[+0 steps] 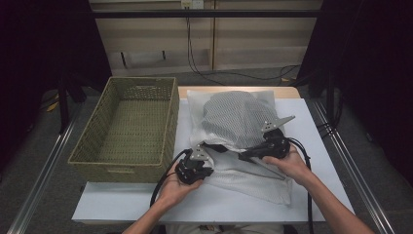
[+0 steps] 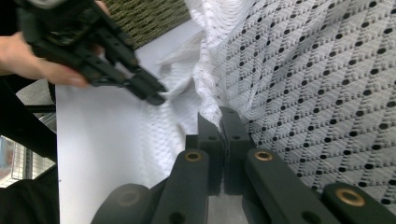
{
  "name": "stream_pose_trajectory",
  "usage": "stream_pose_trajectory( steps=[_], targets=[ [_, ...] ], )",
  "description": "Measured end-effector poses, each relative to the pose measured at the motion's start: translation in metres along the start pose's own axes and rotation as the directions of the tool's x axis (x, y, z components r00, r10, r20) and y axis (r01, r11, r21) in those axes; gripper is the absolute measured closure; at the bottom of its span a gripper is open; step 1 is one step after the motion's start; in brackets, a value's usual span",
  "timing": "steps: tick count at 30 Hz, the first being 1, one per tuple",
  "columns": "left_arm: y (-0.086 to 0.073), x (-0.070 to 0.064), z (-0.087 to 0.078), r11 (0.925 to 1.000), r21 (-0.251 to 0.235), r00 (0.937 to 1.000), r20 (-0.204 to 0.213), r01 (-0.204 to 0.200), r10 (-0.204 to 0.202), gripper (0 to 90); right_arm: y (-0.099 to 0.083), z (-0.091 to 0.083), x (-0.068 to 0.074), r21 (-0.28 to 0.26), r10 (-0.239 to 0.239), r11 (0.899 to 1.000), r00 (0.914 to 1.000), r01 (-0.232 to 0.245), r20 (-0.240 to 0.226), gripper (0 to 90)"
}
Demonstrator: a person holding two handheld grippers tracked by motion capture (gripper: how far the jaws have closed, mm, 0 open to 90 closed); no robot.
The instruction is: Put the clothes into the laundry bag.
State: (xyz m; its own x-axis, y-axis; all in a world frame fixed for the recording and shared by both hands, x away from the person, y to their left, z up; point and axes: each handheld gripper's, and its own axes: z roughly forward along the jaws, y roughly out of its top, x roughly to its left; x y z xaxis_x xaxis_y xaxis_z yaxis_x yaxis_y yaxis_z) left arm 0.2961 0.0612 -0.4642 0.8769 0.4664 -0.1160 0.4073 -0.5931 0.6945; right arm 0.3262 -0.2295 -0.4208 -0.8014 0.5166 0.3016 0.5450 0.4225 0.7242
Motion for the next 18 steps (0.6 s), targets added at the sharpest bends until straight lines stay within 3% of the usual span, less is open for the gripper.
stream_pose_trajectory(
  steps=[1, 4, 6, 8, 15, 18],
  targets=[
    [-0.001, -0.003, -0.002, 0.9999, 0.008, 0.9999, 0.008, -0.009, 0.009, 89.5, 0.0, 0.0, 0.001, 0.004, 0.002, 1.0, 1.0, -0.002, 0.0, 89.3],
    [-0.007, -0.011, -0.004, 0.9996, 0.002, 0.9983, 0.051, 0.029, -0.029, 89.5, -0.001, 0.001, 0.004, 0.018, -0.001, 1.0, 1.0, 0.001, 0.002, 89.3],
    [-0.011, -0.015, -0.005, 0.9997, 0.023, 0.9981, 0.061, 0.006, -0.007, 89.5, -0.004, 0.001, 0.007, 0.029, -0.015, 0.999, 0.9999, 0.015, 0.0, 89.2],
    [-0.013, -0.019, -0.006, 0.9997, 0.016, 0.9963, 0.084, 0.018, -0.019, 89.4, -0.007, 0.0, 0.009, 0.039, -0.012, 0.999, 0.9999, 0.012, -0.007, 89.2],
    [-0.018, -0.032, -0.017, 0.9997, 0.022, 0.9921, 0.126, -0.003, 0.0, 89.4, -0.024, 0.003, 0.012, 0.102, -0.014, 0.995, 0.9999, 0.014, -0.005, 89.1],
    [-0.021, -0.035, -0.02, 0.9998, -0.01, 0.9873, 0.158, 0.017, -0.015, 89.4, -0.031, 0.009, 0.015, 0.133, -0.015, 0.991, 0.9997, 0.017, -0.018, 89.1]
  ],
)
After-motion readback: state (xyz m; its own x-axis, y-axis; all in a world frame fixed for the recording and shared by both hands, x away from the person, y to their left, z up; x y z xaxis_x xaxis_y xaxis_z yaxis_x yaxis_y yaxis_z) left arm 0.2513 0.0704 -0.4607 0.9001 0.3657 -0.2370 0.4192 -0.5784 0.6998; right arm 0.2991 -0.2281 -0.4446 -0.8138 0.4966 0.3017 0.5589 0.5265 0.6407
